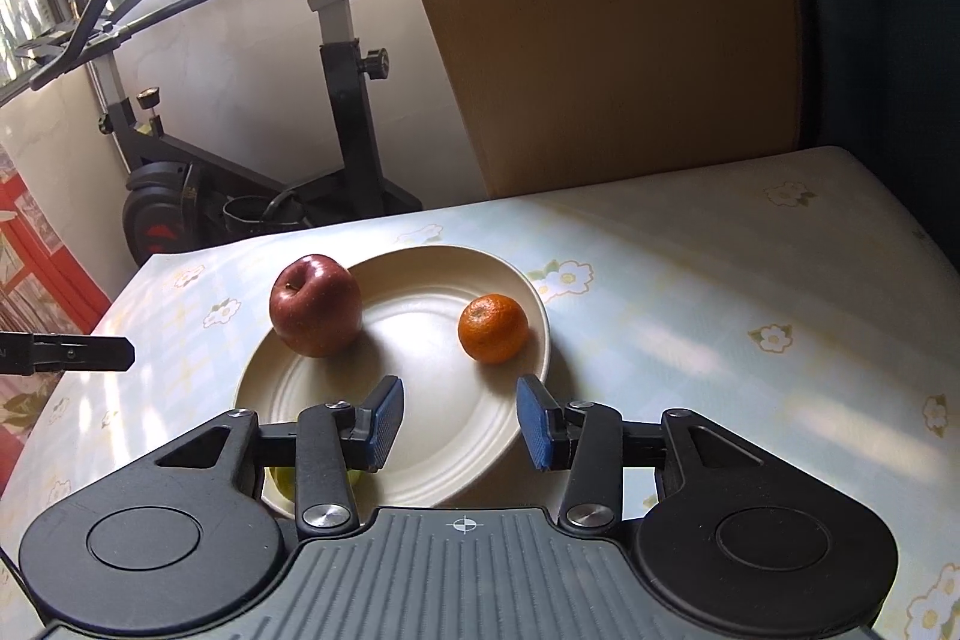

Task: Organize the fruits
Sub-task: 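Move the left gripper back to the pile while the right approaches a yellow-green apple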

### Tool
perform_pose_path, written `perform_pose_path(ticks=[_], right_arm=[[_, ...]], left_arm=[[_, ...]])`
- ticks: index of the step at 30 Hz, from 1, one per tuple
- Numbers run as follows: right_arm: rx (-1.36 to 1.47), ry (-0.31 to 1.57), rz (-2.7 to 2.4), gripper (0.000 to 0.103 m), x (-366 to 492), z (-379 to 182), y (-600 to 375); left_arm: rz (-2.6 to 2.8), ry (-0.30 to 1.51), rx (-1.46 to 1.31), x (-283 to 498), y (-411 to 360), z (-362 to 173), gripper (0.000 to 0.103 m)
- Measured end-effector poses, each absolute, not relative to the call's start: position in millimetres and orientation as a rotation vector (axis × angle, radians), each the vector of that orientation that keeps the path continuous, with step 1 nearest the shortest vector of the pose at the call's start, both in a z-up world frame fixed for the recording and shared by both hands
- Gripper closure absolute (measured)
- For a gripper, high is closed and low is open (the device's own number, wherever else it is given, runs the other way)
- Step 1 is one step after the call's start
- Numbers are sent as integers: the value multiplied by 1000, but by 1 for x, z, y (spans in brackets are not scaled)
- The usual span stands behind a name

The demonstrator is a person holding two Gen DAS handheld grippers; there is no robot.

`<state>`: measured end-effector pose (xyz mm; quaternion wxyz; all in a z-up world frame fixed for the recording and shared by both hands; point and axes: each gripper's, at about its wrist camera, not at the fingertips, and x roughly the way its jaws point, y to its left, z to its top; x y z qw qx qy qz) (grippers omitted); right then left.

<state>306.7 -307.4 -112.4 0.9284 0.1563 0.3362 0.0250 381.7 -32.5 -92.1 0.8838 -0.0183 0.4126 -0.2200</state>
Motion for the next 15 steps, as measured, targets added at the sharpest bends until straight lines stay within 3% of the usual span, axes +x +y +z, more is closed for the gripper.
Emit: perform_pose_path(ticks=[15], right_arm=[[311,686,115,64,261,-109,-265]], left_arm=[[-416,846,2,328,4,-94,45]])
